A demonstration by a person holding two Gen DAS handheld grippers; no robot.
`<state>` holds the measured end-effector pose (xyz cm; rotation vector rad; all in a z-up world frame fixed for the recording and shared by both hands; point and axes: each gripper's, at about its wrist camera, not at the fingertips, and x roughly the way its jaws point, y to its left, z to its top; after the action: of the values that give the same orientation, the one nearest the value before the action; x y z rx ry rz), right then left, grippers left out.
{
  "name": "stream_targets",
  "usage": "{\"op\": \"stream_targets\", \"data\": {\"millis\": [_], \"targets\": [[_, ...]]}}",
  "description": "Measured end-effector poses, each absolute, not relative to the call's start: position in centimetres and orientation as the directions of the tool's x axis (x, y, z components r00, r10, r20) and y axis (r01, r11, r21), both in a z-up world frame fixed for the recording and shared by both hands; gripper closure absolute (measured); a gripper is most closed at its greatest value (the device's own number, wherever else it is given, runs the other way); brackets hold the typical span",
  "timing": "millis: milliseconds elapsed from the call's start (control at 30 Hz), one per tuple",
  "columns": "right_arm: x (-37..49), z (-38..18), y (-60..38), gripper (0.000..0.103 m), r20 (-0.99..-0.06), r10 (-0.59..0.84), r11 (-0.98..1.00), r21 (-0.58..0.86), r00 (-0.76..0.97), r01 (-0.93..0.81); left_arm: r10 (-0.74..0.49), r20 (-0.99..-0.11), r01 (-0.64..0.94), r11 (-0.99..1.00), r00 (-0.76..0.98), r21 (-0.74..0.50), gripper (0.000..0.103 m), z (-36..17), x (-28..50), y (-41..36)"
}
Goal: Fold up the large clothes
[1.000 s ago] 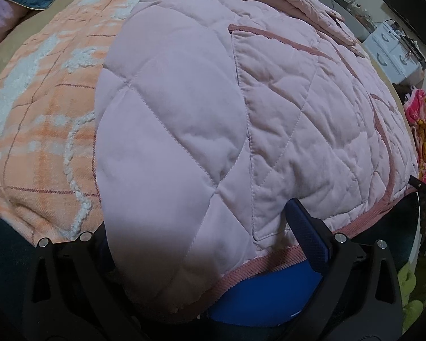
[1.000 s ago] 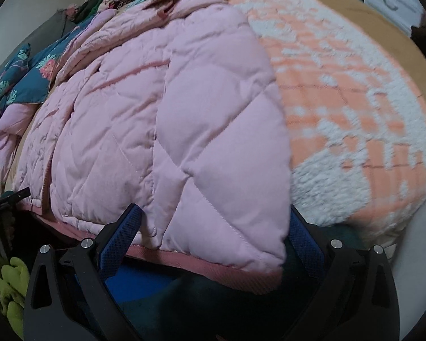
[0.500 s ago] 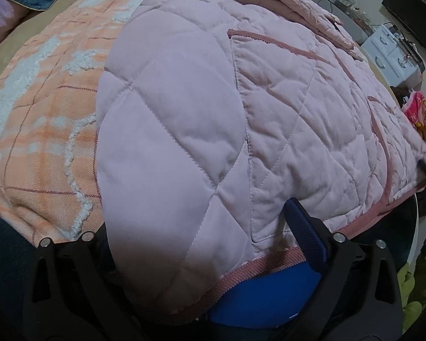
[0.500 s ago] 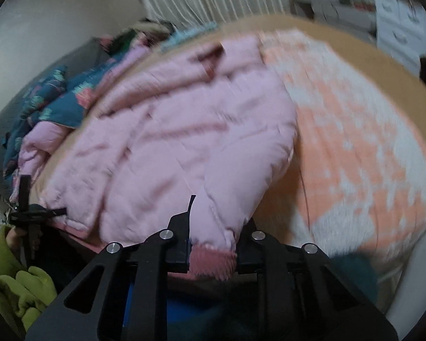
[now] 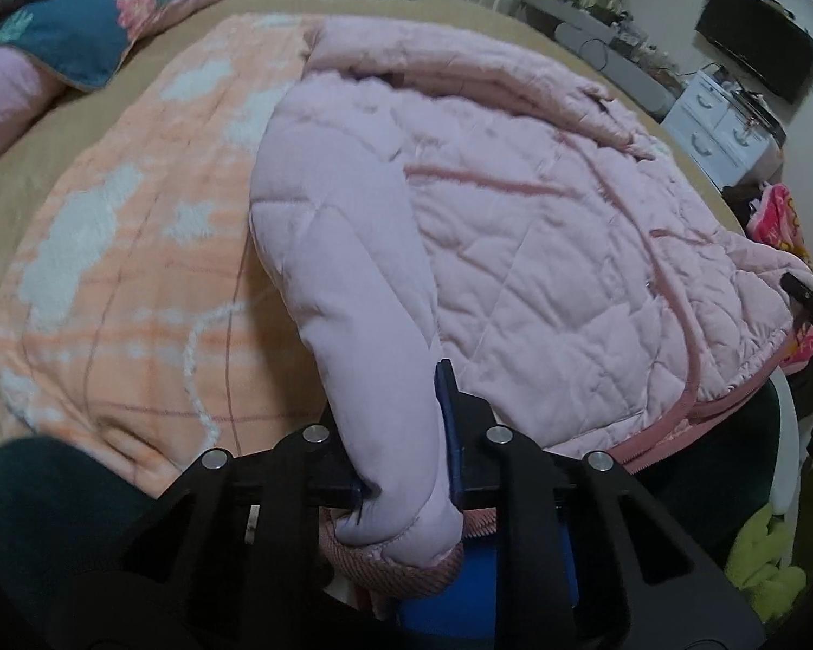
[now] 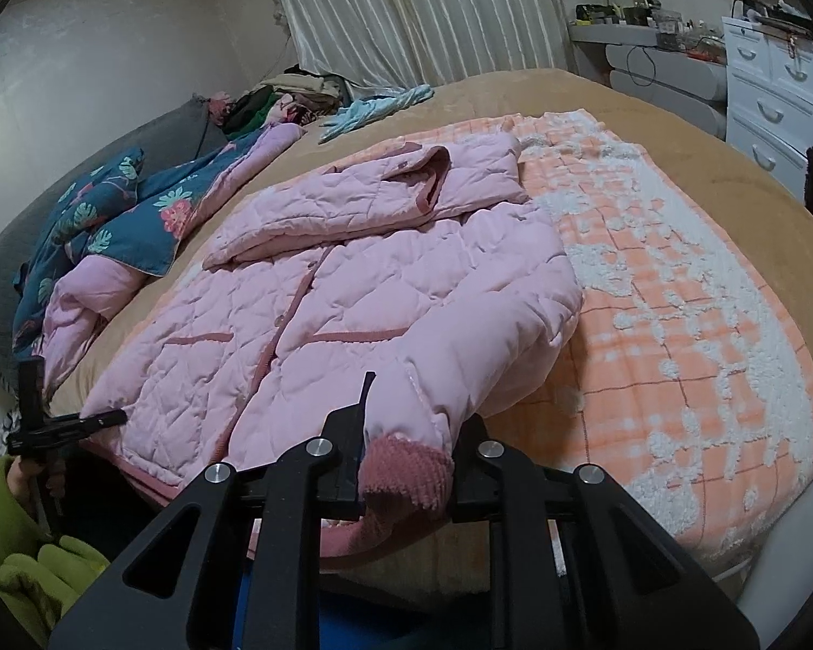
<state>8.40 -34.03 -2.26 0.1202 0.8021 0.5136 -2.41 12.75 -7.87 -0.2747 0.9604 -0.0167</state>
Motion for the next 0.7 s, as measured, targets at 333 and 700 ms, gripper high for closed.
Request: {"op": "stream_targets", "data": {"millis": [333,700], "targets": [[9.2,-1.4,-34.4,0.086,-0.641,0.494,0.869,0.335,0.587,-0.365,-0.138,-0.762,-0.099,0.962,0.633,-0.256,0.093,-5.3,-1.6,12.9],[10.6,0.7,-34.5,0.086,-0.596,0.529,0.849,0.379,0.604,-0.369,-0.122,-0.691,-0.063,0.969,0.713,-0.237,0.094,-1.4,0.5,13.0]]}}
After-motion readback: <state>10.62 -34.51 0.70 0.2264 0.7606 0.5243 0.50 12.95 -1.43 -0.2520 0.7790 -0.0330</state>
